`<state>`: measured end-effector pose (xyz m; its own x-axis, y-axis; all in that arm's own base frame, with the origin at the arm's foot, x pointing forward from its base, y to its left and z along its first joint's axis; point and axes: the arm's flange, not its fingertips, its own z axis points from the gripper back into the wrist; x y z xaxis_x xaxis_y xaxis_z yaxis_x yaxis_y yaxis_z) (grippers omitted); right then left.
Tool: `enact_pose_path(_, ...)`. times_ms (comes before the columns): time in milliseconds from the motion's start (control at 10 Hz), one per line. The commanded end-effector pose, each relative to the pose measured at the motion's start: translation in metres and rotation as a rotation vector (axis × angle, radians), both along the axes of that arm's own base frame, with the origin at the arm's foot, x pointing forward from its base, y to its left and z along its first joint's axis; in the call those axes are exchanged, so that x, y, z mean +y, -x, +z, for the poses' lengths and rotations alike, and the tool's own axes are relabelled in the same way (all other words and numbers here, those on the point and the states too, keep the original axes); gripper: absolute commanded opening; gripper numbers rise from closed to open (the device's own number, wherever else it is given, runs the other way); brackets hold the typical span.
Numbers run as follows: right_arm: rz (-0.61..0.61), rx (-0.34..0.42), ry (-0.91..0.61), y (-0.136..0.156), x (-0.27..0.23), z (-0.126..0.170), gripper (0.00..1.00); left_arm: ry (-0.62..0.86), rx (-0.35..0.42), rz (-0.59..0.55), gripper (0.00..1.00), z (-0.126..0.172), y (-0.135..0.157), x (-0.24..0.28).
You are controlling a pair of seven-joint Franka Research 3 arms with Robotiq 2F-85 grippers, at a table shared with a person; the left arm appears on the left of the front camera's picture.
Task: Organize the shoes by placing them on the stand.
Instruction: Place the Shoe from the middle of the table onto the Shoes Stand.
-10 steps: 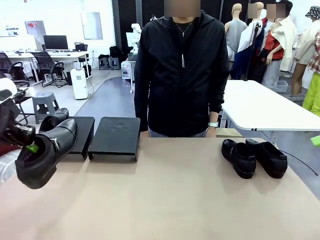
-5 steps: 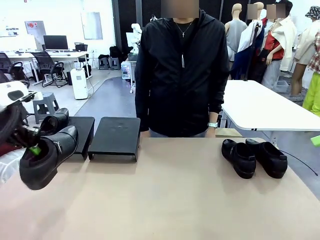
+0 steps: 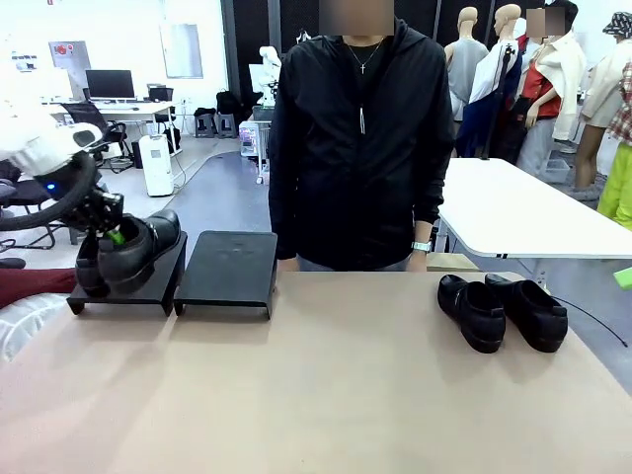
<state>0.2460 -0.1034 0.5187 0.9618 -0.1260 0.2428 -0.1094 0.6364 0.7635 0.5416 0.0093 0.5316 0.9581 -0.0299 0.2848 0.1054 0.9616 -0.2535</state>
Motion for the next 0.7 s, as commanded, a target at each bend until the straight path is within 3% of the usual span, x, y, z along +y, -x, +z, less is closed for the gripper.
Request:
enact_pose_path(0,-0.003,-0.011,-0.028,-0.001,0.002,0.003,1.0,-0.058,-0.125,-0.03,0.0,-0.007,-0.05,0.02)
enact_pose_path(300,-0.003,-0.011,-0.028,-0.001,0.002,0.003,1.0,-0.066,-0.174,0.018,0.0,-0.046,-0.096,0.033)
enact_pose_path(600,-0.003,-0.011,-0.028,-0.001,0.002,0.003,1.0,-0.086,-0.19,0.09,0.0,-0.067,-0.108,0.034)
